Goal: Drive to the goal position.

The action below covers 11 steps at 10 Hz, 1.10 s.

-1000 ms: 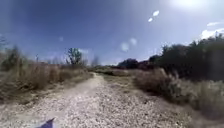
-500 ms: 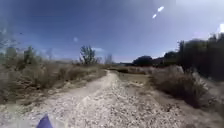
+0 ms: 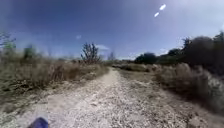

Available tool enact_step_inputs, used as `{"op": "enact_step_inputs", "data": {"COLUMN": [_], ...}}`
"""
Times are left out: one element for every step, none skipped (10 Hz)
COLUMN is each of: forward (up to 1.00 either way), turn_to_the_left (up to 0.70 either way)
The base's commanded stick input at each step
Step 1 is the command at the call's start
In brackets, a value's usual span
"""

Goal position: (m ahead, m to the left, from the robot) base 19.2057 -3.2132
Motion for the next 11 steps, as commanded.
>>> {"op": "enact_step_inputs", "data": {"forward": [0.70, 0.70, 0.70, 0.70, 0.70, 0.70, 0.70, 0.70, 0.70, 0.70, 0.70], "turn_to_the_left": [-0.35, -0.35, -0.07, 0.00, 0.00, 0.00, 0.00, 0.00, 0.00, 0.00, 0.00]}}
